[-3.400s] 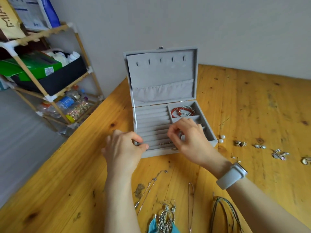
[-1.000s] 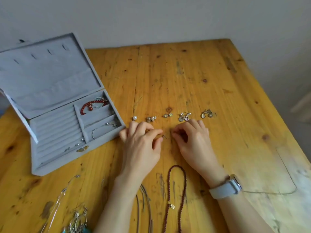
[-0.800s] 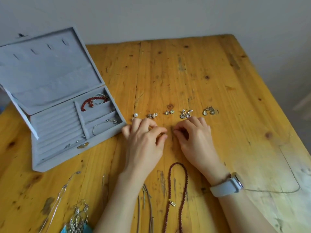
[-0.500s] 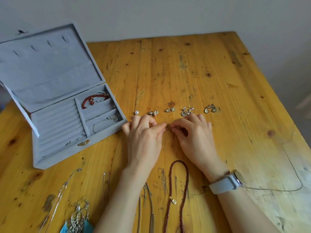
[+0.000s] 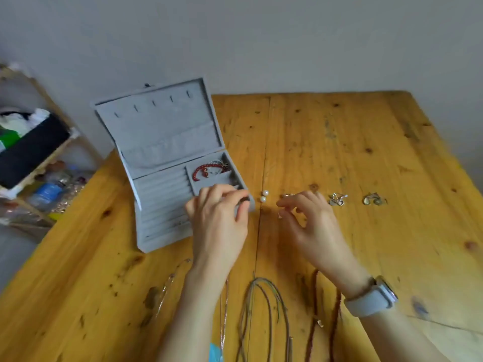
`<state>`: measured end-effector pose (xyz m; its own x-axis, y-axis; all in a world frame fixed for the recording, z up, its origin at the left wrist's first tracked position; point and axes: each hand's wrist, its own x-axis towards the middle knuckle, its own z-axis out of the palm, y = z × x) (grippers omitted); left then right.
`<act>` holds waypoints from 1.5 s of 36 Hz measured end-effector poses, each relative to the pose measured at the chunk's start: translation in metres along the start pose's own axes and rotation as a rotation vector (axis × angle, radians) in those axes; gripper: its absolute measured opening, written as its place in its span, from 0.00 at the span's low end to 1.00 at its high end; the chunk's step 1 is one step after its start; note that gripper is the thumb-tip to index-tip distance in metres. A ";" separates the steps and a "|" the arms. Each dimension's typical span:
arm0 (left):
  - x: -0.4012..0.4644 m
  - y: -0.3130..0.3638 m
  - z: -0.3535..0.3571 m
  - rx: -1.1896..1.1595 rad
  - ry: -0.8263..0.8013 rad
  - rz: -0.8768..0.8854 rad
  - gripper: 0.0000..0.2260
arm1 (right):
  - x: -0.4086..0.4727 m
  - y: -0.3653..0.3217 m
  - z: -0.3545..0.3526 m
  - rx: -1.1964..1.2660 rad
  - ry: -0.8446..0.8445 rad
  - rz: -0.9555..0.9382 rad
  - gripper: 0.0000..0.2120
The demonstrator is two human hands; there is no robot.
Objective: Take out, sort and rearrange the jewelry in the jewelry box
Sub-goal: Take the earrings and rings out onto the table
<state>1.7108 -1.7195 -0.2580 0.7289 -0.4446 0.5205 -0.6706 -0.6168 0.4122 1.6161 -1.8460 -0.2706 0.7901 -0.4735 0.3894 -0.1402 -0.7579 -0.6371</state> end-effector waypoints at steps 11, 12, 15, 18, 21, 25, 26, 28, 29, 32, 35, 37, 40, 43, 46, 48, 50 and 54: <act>-0.009 -0.096 -0.050 0.052 -0.042 -0.464 0.07 | 0.036 -0.072 0.063 -0.070 -0.253 -0.236 0.12; -0.008 -0.099 -0.049 0.047 -0.048 -0.470 0.07 | 0.040 -0.077 0.068 -0.090 -0.290 -0.260 0.11; -0.006 -0.104 -0.049 0.026 -0.031 -0.476 0.07 | 0.049 -0.089 0.083 -0.168 -0.430 -0.296 0.13; -0.002 -0.105 -0.049 -0.002 0.006 -0.465 0.07 | 0.055 -0.094 0.092 -0.252 -0.521 -0.335 0.13; -0.003 -0.109 -0.049 -0.024 0.026 -0.471 0.07 | 0.062 -0.096 0.095 -0.280 -0.578 -0.369 0.12; -0.005 -0.111 -0.050 -0.038 0.049 -0.511 0.07 | 0.070 -0.099 0.094 -0.312 -0.621 -0.449 0.10; -0.005 -0.111 -0.050 -0.043 0.057 -0.519 0.07 | 0.072 -0.099 0.095 -0.319 -0.633 -0.462 0.09; -0.005 -0.113 -0.051 -0.051 0.060 -0.533 0.07 | 0.075 -0.100 0.096 -0.320 -0.664 -0.458 0.07; -0.006 -0.115 -0.052 -0.052 0.055 -0.539 0.07 | 0.076 -0.100 0.096 -0.315 -0.681 -0.451 0.07; -0.007 -0.118 -0.052 -0.052 0.042 -0.550 0.07 | 0.080 -0.100 0.099 -0.331 -0.722 -0.465 0.06; -0.007 -0.119 -0.052 -0.059 0.033 -0.546 0.06 | 0.081 -0.099 0.102 -0.356 -0.734 -0.503 0.05; -0.006 -0.119 -0.051 -0.073 0.026 -0.526 0.06 | 0.080 -0.097 0.101 -0.361 -0.725 -0.526 0.04; -0.006 -0.117 -0.051 -0.213 0.031 -0.478 0.05 | 0.077 -0.094 0.095 -0.241 -0.691 -0.477 0.04; -0.004 -0.109 -0.051 -0.373 0.018 -0.450 0.08 | 0.072 -0.092 0.077 0.063 -0.614 -0.311 0.05; -0.001 -0.097 -0.048 -0.434 -0.023 -0.402 0.08 | 0.060 -0.082 0.057 0.258 -0.503 -0.131 0.08; -0.001 -0.084 -0.043 -0.433 -0.065 -0.349 0.07 | 0.049 -0.068 0.041 0.317 -0.394 -0.031 0.10; -0.001 -0.069 -0.038 -0.436 -0.112 -0.293 0.06 | 0.037 -0.049 0.021 0.320 -0.292 0.036 0.10; -0.005 -0.029 -0.026 -0.467 -0.209 -0.164 0.05 | 0.008 -0.002 -0.025 0.166 -0.177 0.163 0.07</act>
<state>1.7233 -1.6826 -0.2536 0.8091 -0.5162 0.2809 -0.5008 -0.3554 0.7892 1.6076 -1.8591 -0.2495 0.8590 -0.4864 0.1598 -0.1861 -0.5874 -0.7876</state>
